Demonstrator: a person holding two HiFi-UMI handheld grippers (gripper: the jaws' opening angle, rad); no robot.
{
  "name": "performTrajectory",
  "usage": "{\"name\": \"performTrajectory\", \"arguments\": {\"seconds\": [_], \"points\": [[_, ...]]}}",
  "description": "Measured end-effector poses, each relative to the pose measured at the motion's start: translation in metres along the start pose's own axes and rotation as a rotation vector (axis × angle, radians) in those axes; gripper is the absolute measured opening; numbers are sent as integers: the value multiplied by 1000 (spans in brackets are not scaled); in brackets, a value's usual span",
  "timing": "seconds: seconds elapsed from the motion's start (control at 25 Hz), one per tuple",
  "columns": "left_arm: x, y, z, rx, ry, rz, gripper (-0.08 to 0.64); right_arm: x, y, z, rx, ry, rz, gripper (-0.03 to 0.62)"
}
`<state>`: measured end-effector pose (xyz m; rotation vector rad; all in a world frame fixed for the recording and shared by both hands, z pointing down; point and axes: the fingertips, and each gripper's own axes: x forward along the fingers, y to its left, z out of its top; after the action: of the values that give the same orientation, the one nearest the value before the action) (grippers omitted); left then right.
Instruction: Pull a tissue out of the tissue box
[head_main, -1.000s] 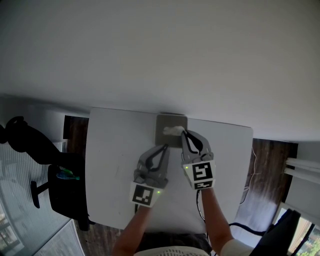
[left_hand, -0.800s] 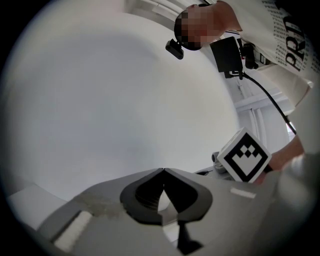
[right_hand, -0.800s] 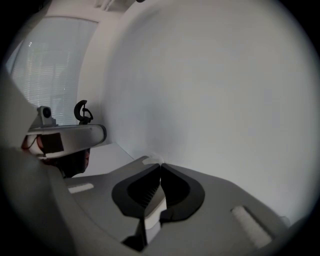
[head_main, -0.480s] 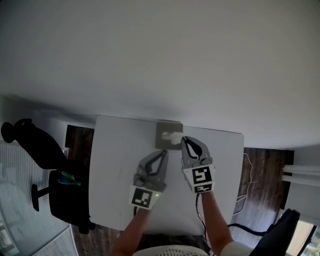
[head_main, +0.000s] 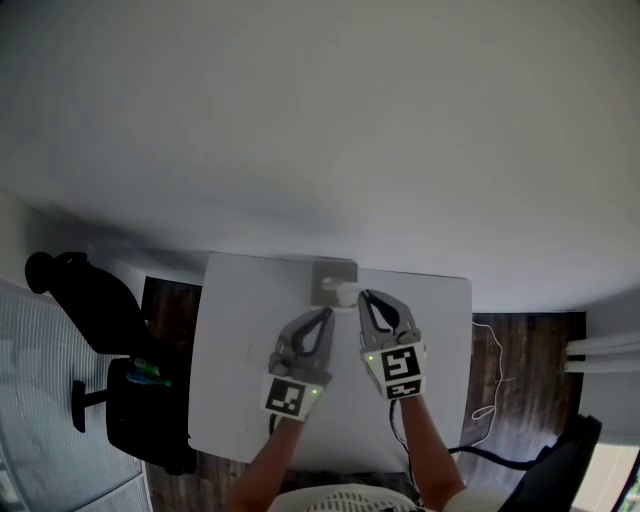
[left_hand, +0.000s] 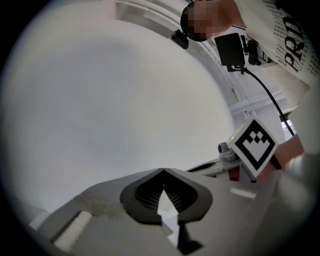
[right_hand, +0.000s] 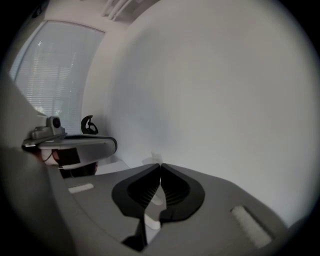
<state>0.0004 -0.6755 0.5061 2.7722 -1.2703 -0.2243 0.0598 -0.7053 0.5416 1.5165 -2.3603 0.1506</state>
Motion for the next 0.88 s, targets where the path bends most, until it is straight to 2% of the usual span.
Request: {"name": "performTrajectory", "arguments": {"seconds": [0.48,0.88], "points": [[-25,-33,50,67,-3,-17,-8,-70,22,65,-8,-74,-10,12],[-37,-52,77,95,1,-39,-8,-108,41,100,-30,-120,-9,13]]}}
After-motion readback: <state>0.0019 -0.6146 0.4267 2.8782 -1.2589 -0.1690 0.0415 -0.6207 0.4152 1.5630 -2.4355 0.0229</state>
